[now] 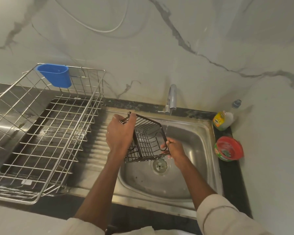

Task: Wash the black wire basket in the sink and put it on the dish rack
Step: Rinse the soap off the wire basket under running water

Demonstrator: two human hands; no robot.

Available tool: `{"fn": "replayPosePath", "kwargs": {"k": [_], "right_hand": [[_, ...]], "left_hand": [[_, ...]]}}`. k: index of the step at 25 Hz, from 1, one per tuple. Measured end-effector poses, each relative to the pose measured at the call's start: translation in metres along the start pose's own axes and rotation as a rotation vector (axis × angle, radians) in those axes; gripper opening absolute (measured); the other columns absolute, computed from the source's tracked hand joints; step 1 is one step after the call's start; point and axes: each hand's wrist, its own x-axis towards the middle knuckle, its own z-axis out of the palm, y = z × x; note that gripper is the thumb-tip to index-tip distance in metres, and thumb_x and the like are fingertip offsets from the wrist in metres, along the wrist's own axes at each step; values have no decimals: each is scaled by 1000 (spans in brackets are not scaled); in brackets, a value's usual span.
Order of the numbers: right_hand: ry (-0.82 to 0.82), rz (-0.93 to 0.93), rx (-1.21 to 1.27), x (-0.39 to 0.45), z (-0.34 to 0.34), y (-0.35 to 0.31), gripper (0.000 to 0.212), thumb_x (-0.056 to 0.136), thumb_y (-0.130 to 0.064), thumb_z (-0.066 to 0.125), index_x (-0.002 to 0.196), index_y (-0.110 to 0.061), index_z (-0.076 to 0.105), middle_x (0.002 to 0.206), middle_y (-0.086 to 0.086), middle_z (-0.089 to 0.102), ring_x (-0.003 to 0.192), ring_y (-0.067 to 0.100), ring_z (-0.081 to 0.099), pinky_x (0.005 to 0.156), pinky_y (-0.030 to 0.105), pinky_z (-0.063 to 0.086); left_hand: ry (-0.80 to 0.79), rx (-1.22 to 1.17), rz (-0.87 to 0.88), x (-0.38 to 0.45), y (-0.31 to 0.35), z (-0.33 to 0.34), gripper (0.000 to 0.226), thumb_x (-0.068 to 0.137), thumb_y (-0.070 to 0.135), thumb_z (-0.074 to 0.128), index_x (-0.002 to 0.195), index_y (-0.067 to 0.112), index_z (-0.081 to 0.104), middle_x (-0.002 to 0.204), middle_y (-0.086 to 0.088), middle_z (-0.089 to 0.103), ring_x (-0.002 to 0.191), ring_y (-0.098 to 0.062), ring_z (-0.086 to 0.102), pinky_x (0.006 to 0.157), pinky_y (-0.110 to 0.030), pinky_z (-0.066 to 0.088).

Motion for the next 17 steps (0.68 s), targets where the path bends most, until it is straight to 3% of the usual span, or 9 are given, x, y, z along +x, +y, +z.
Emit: {"fn": "replayPosePath", "kwargs": {"k": [2,5,9,13,17], "right_hand": [[-5,-26,-6,2,-4,-18,30,107,-11,44,124,-19,68,95,10,77,72,19,67,41,19,37],[26,-39,-18,-3,-16,-30,30,108,-8,42,115,-17,69,85,6,71,61,11,57,38,14,36],[134,4,-33,-6,-31,-13,28,105,-9,47,105,-25,71,78,3,73,62,11,58,49,22,37],[188,8,-126,-11,-34,9,27,98,-10,52,96,-19,78,62,-8,71,66,9,62,58,23,39],[112,-10,-107,-11,-24,-3,27,102,-12,53,105,-26,76,69,-5,72,67,7,62,57,22,39]], "left_hand": [[2,-40,32,2,1,-2,56,92,71,58,117,22,67,101,7,70,93,-14,65,85,-37,43],[-28,-92,94,2,0,4,61,93,73,57,121,20,68,106,6,72,96,-15,68,84,-39,51],[-75,-46,52,2,8,20,54,95,70,57,118,21,66,88,14,63,85,-6,61,82,-36,45],[-104,34,8,5,13,24,54,93,69,55,122,26,70,91,3,69,91,-22,65,86,-39,49],[-121,78,-26,23,18,19,52,90,73,49,83,25,69,78,3,69,78,-20,66,88,-42,55]]}}
